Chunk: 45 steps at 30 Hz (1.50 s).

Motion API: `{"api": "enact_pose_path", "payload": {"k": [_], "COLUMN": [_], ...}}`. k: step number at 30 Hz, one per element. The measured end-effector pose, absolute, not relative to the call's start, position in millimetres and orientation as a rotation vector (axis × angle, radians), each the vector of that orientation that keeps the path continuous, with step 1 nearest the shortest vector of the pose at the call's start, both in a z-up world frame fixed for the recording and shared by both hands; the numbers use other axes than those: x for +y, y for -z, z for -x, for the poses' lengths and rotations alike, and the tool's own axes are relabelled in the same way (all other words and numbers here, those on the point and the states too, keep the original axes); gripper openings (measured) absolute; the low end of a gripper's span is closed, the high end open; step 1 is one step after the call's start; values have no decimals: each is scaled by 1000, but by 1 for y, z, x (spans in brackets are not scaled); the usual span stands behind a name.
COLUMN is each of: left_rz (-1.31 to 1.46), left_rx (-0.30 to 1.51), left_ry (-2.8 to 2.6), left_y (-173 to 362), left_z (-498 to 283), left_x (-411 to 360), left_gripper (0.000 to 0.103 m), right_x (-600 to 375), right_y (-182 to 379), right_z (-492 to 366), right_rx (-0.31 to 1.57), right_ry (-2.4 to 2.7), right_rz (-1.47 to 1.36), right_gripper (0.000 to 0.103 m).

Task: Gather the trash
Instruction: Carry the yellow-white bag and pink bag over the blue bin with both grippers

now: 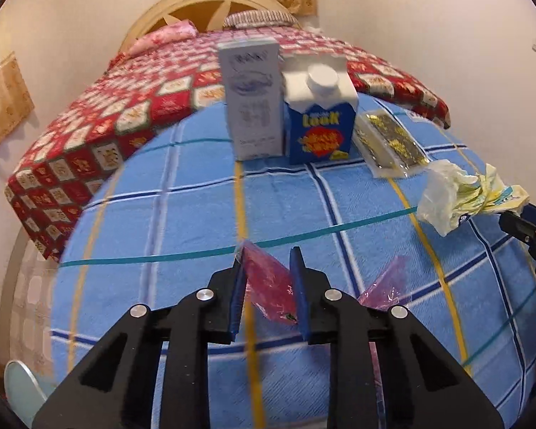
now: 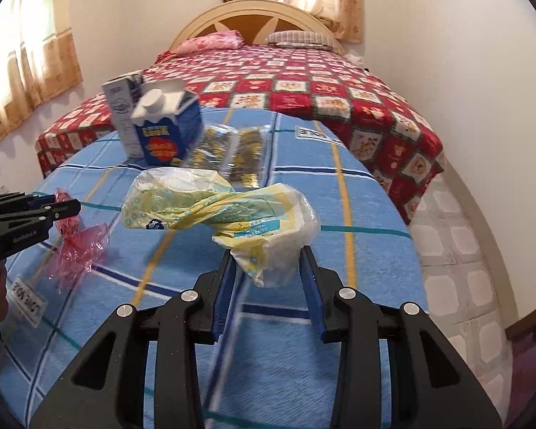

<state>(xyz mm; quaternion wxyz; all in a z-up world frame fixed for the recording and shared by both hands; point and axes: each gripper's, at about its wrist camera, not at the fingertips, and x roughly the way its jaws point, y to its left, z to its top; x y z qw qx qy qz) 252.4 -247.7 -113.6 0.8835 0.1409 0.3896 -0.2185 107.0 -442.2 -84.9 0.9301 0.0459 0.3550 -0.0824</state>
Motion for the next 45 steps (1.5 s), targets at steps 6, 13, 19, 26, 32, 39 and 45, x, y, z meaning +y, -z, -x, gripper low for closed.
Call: {"api": "enact_pose_path", "payload": {"k": [6, 13, 19, 26, 32, 39, 45], "left_rz": [-273, -253, -224, -209, -195, -181, -178], "left_rx": [760, 742, 740, 724, 719, 717, 723], "left_ry": [362, 268, 218, 170, 134, 91, 59], "left_y": [98, 95, 94, 92, 90, 89, 91], "left_z": [-235, -221, -210, -196, -187, -179, -173], "left_x": [-199, -144, -107, -74, -49, -24, -6], "left_gripper": [24, 24, 24, 24, 24, 24, 24], "right_x": [-408, -362, -324, -287, -260, -234, -214], "right_y": [80, 80, 79, 78, 74, 73, 74], "right_z": [-111, -123, -131, -137, -140, -143, -147], "right_rx": [721, 719, 707, 697, 692, 691, 697], "right_ry": [99, 34, -18, -71, -115, -158, -192], "right_rz": [-80, -52, -25, 7, 28, 54, 73], "right_gripper": [37, 37, 37, 37, 37, 37, 37]}}
